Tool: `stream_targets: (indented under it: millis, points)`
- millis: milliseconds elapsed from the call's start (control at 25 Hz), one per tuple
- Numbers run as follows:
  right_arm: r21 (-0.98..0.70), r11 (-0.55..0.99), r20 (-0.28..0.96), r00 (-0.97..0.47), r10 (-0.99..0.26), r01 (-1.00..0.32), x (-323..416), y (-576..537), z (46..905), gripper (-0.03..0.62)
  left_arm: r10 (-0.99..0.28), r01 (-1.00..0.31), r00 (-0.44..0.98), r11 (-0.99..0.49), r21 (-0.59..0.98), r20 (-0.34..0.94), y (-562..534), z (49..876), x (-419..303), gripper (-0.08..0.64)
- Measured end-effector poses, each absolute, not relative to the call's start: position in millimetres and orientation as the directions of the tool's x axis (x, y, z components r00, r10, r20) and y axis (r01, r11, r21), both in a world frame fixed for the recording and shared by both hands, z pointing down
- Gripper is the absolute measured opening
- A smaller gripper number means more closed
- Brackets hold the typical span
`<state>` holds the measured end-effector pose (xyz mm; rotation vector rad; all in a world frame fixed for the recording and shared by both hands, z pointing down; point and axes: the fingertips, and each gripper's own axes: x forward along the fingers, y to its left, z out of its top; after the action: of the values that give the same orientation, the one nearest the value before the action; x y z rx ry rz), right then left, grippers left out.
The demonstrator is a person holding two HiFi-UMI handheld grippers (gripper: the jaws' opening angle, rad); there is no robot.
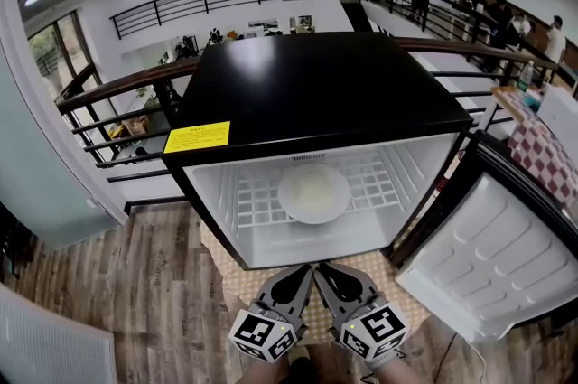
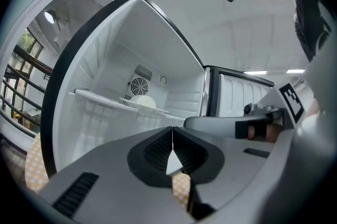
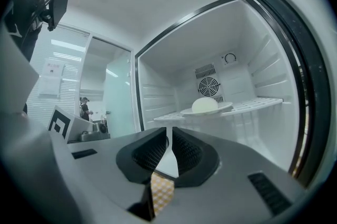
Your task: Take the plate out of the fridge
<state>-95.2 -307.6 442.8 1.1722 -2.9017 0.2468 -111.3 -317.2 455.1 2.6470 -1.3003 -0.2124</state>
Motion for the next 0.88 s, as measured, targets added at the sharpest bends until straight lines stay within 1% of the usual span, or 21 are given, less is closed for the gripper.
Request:
stream_targets:
  millis: [400,560,720,880]
  points:
    - [-0.22,0.681,0.05,-0.705,-0.707,-0.698,-102,-327,438,0.052,-0.792,-0.767,0.609,-0.603,0.221,-0.049,-327,456,-115,0.011]
    - [-0.274,0.645,0.054,-0.681,-0.731,-0.714,-99,-342,440,0.052,-0.785,-0.761,0.617,-0.611,0.217,-0.047,-337,457,-115,0.011]
    - [-0.39,0.591,0.049,-0.656,-0.753,-0.706,-93,-359,442,0.052,-0.782,-0.759,0.621,-0.615,0.213,-0.047,-347,456,-116,0.011]
    - [-0.562,0.511,0.019,-0.627,-0.779,-0.651,-85,-375,440,0.054,-0.778,-0.755,0.626,-0.621,0.211,-0.047,-354,455,-118,0.011]
